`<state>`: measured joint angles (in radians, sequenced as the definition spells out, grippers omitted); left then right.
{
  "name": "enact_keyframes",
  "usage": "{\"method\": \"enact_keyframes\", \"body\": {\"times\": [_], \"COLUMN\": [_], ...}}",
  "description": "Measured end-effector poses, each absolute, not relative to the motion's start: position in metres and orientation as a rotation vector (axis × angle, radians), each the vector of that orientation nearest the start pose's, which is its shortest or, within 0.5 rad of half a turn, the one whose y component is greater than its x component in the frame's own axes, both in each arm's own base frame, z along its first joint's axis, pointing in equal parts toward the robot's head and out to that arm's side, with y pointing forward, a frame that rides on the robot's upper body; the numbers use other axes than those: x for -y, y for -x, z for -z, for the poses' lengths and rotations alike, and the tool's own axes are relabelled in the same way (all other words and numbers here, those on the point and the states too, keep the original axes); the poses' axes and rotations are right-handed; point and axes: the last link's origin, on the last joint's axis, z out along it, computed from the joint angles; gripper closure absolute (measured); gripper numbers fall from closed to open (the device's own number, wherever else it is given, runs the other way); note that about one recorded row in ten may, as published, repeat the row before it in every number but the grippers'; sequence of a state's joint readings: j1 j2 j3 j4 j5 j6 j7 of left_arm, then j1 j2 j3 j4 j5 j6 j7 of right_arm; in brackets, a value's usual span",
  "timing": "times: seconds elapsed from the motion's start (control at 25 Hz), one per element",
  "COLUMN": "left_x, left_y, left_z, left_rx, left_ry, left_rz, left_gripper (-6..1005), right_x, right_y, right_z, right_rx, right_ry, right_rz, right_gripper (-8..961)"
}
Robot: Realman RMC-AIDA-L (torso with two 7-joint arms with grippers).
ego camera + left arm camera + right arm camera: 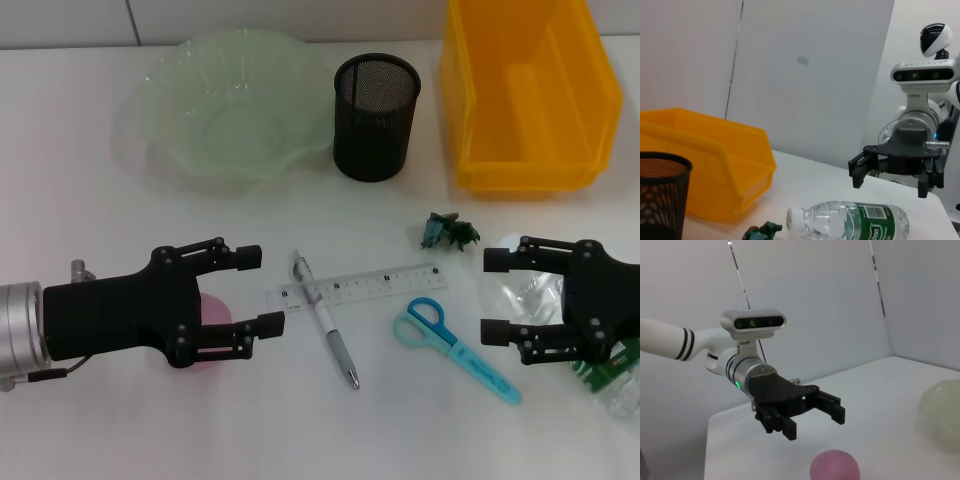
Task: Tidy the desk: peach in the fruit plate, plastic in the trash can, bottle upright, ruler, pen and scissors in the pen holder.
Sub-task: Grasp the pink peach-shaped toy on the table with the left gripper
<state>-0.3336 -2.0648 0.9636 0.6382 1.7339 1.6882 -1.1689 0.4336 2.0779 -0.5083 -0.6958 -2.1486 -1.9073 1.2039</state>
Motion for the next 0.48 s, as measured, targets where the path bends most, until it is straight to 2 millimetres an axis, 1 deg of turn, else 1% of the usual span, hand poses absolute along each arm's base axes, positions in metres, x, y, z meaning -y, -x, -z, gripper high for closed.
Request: {"method": "enact_keyframes", "body": {"times": [0.28, 0.36, 0.44, 0.48], "left_x": [-0.263, -0.264, -0.263, -0.261], "left_y": [0.275, 0.276, 0.282, 0.290], "left_z": [0.015, 0.012, 0.007, 0.002], "left_rx": [0.443, 0.436, 0.439, 0.448], "left_ry": [2.816, 2.802, 2.773, 2.725], "left_rz": [0.893, 0.884, 0.858, 0.832], "left_gripper": [185, 186, 186, 186], "right_x": [-0.266, -0.265, -0.265, -0.264], "right_y": [-0.282, -0.283, -0.283, -0.284], "right_z": [-0.022, -0.022, -0.022, -0.022], "right_rx": [-0.469, -0.471, -0.472, -0.474], "right_ry": [2.857, 2.855, 2.854, 2.853], "right_rz": [-0.849, -0.848, -0.847, -0.847], "right_gripper": [115, 115, 115, 115]}}
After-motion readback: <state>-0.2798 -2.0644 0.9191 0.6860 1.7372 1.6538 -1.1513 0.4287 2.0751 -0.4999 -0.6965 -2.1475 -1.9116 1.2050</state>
